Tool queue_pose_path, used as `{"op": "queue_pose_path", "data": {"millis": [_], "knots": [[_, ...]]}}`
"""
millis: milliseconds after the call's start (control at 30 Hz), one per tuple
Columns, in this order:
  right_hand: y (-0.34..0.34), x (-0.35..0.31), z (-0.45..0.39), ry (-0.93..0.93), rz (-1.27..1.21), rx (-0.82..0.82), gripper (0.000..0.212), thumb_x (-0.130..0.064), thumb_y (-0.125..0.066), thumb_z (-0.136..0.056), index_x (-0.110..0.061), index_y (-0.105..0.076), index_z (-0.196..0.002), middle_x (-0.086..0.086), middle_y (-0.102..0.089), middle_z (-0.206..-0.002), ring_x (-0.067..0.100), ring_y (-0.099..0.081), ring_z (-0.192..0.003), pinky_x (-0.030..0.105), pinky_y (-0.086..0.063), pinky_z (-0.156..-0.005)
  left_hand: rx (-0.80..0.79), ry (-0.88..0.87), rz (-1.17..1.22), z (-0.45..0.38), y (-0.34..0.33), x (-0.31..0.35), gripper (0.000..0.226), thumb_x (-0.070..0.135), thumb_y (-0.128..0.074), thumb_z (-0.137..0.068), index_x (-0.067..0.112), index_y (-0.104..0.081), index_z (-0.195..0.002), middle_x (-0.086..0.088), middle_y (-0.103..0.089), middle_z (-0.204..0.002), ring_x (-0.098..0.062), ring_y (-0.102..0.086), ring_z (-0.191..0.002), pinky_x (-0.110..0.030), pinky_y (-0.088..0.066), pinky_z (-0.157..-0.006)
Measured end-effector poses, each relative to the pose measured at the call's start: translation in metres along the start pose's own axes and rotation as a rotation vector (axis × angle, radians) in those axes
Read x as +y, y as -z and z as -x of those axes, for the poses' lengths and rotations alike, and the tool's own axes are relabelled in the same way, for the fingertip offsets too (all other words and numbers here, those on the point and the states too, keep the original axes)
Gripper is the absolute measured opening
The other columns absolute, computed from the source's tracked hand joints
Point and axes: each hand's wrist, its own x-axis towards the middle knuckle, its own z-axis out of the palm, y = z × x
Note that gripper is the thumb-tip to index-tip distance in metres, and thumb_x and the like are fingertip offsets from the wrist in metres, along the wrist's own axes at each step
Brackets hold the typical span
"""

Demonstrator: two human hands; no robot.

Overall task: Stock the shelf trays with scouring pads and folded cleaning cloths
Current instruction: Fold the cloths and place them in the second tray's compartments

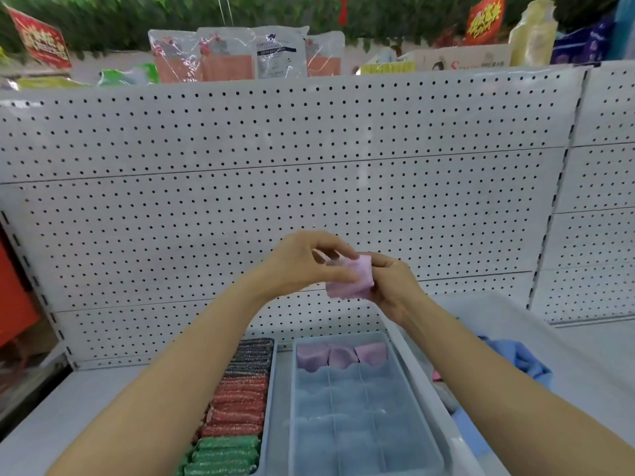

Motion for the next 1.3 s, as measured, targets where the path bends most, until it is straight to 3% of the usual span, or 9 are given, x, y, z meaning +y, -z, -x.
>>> {"op": "queue_pose_path", "data": {"millis": [133,233,433,533,633,833,967,1133,1300], "knots": [[-0.004,0.005,-0.001,0.032,0.039,-0.014,0.034,0.015,-0.046,-0.083,0.001,-0.070,-0.104,0.018,-0.068,-0.084,0.027,-0.059,-0.064,0.027,-0.049,-0.050,0.005,0.127,0.033,-0.006,-0.007,-0.018,0.059,0.039,-0.081,-0.075,0.030,-0.058,-0.129,0.012,-0.061,-0.125,-0.003,-0.061,-0.106,-0.030,-0.053,-0.092],[-0.002,0.006,-0.003,0.088,0.112,-0.038,0.036,0.016,-0.048,-0.081,-0.005,-0.072,-0.097,0.019,-0.069,-0.085,0.027,-0.061,-0.070,0.029,-0.051,-0.058,0.038,0.166,0.023,-0.007,-0.016,-0.031,0.039,0.026,-0.083,-0.068,0.024,-0.070,-0.105,-0.002,-0.070,-0.096,-0.017,-0.066,-0.084,-0.041,-0.060,-0.078],[0.018,0.005,-0.009,0.064,0.101,-0.270,0.035,-0.007,-0.064,-0.082,-0.004,-0.063,-0.117,0.018,-0.069,-0.104,0.029,-0.067,-0.094,0.037,-0.054,-0.089,0.163,0.222,-0.069,-0.009,-0.012,-0.051,0.025,0.019,-0.086,-0.066,0.020,-0.067,-0.082,0.005,-0.060,-0.069,-0.011,-0.052,-0.064,-0.020,-0.043,-0.056],[0.015,0.007,-0.010,0.132,0.513,-0.317,0.044,-0.009,-0.077,-0.075,-0.017,-0.064,-0.117,0.005,-0.070,-0.103,0.018,-0.067,-0.090,0.027,-0.055,-0.082,0.141,0.223,-0.132,-0.008,-0.019,-0.061,0.026,0.023,-0.085,-0.065,0.023,-0.065,-0.082,0.005,-0.058,-0.068,-0.012,-0.049,-0.062,-0.023,-0.040,-0.055],[0.003,0.013,-0.016,0.197,0.797,-0.297,0.033,-0.006,-0.078,-0.065,-0.021,-0.069,-0.094,0.001,-0.065,-0.080,0.014,-0.056,-0.069,0.026,-0.047,-0.063,0.153,0.212,-0.174,-0.007,-0.027,-0.068,0.025,0.024,-0.084,-0.066,0.021,-0.066,-0.084,0.004,-0.058,-0.069,-0.011,-0.047,-0.062,-0.022,-0.037,-0.053],[-0.007,0.049,-0.031,0.090,1.034,-0.348,0.025,-0.014,-0.078,-0.062,-0.019,-0.064,-0.083,-0.004,-0.058,-0.072,0.012,-0.050,-0.063,0.021,-0.038,-0.058,0.141,0.284,-0.099,0.005,-0.048,-0.107,0.024,0.024,-0.084,-0.068,0.025,-0.063,-0.079,0.008,-0.057,-0.070,-0.008,-0.047,-0.063,-0.013,-0.033,-0.052],[-0.007,0.083,-0.031,0.126,1.094,-0.397,0.023,-0.012,-0.078,-0.064,-0.015,-0.056,-0.069,-0.005,-0.048,-0.061,0.010,-0.040,-0.055,0.021,-0.028,-0.051,0.119,0.319,-0.056,0.021,-0.069,-0.144,0.028,0.025,-0.086,-0.068,0.024,-0.065,-0.085,0.009,-0.061,-0.075,-0.008,-0.052,-0.067,-0.016,-0.038,-0.059],[0.003,0.138,-0.036,0.000,1.149,-0.346,0.019,-0.007,-0.071,-0.064,-0.012,-0.053,-0.063,-0.001,-0.045,-0.057,0.016,-0.040,-0.053,0.025,-0.032,-0.050,-0.017,0.422,-0.010,0.039,-0.081,-0.182,0.057,0.022,-0.086,-0.072,0.021,-0.063,-0.124,0.007,-0.064,-0.121,-0.011,-0.061,-0.109,-0.029,-0.050,-0.095],[-0.001,0.173,-0.046,-0.005,1.243,-0.357,0.024,-0.012,-0.074,-0.065,-0.020,-0.051,-0.064,-0.001,-0.048,-0.061,0.019,-0.041,-0.061,0.027,-0.029,-0.050,-0.131,0.407,-0.186,0.041,-0.090,-0.196,0.059,0.023,-0.085,-0.072,0.019,-0.063,-0.127,0.003,-0.065,-0.124,-0.015,-0.061,-0.111,-0.035,-0.049,-0.099]]}}
